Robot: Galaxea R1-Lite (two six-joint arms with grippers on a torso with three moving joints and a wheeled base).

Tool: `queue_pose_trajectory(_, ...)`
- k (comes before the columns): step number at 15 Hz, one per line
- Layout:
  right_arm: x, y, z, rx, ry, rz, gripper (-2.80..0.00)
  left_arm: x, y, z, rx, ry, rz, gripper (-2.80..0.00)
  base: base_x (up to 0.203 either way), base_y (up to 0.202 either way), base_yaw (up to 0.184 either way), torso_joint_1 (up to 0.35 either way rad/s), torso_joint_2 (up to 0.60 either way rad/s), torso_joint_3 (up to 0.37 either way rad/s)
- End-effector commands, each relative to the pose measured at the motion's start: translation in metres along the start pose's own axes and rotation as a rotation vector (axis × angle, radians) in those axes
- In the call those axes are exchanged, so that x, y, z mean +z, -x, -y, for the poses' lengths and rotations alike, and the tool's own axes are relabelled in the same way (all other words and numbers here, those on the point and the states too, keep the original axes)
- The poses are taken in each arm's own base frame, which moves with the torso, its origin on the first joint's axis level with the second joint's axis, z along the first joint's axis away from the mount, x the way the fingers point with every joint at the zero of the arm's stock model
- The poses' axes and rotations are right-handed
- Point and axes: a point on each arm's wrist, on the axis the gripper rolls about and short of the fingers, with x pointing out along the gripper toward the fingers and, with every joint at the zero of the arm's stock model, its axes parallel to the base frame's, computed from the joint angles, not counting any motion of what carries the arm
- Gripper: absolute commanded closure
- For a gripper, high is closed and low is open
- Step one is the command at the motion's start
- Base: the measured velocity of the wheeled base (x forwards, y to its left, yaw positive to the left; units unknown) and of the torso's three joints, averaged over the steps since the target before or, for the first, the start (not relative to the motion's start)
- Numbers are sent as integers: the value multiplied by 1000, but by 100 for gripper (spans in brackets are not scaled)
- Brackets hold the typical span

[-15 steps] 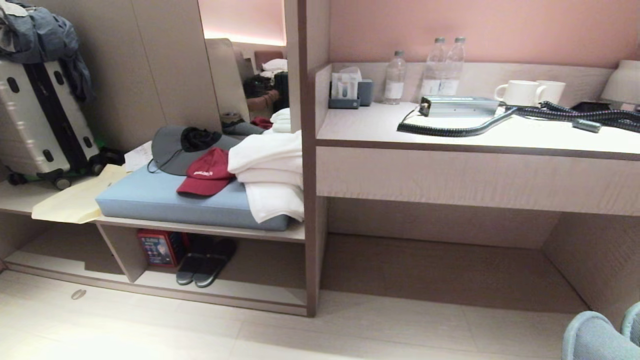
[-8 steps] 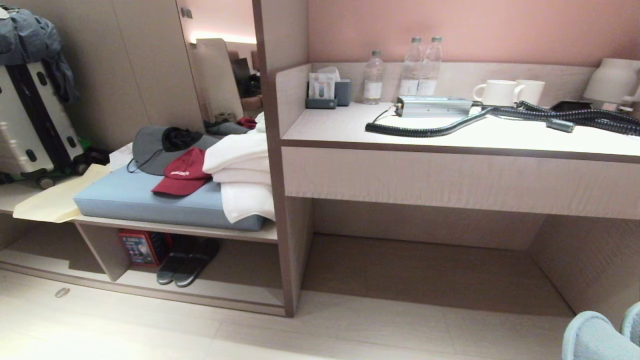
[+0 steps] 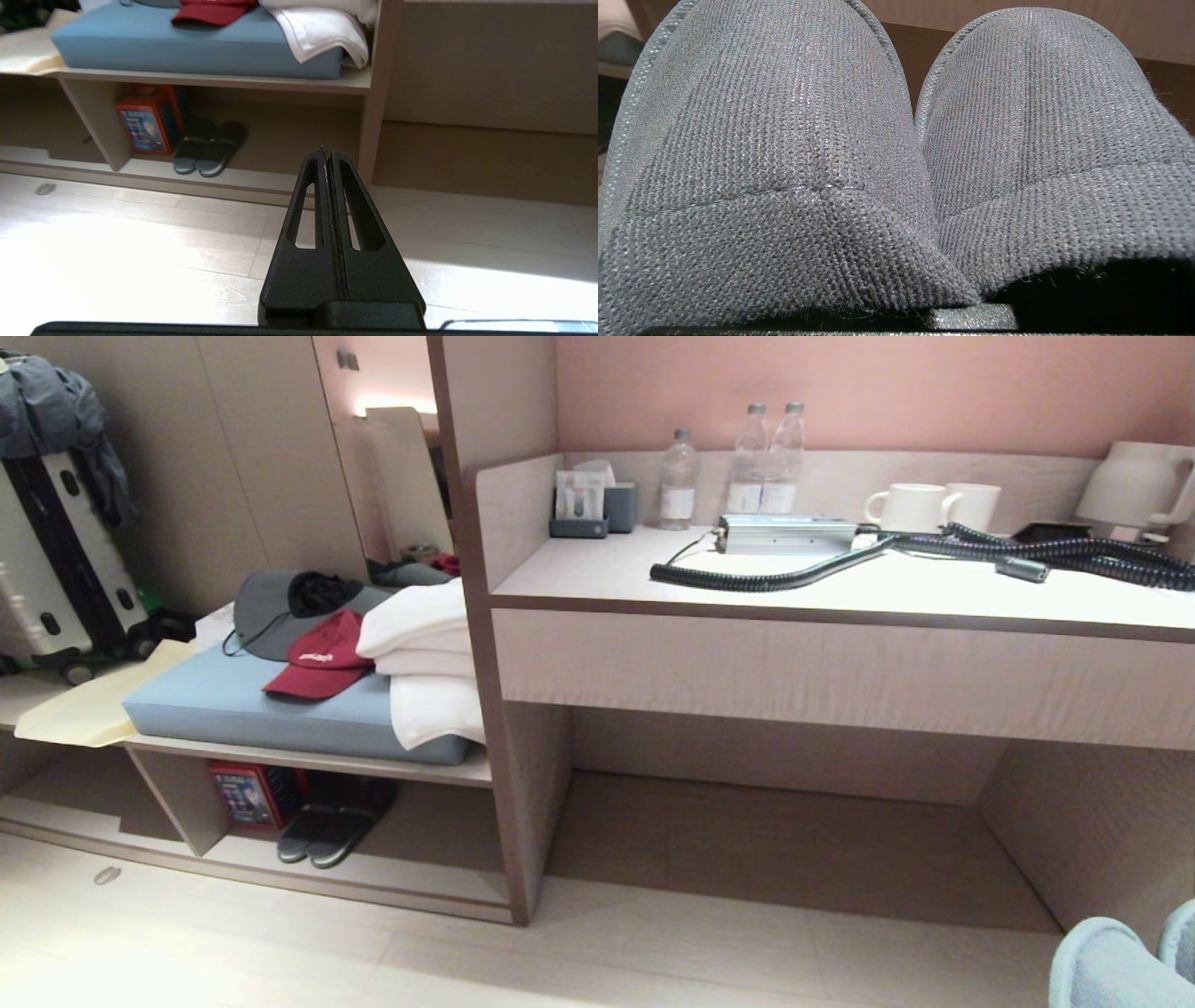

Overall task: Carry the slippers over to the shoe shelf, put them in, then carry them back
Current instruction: Place the slippers on the floor

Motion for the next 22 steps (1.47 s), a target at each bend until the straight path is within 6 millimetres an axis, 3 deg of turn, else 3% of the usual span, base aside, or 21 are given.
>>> queue_pose_trajectory(1,0,0,0,-1,1,0,0,0,0,0,0,1,-3,0,0,0,0,0,0,0)
queue_pose_trajectory(6,0,0,0,-2,1,0,0,0,0,0,0,2,-3,0,0,0,0,0,0,-19)
queue_pose_trajectory(22,0,0,0,-1,1,0,0,-1,0,0,-2,2,-4,0,0,0,0,2,3,-194)
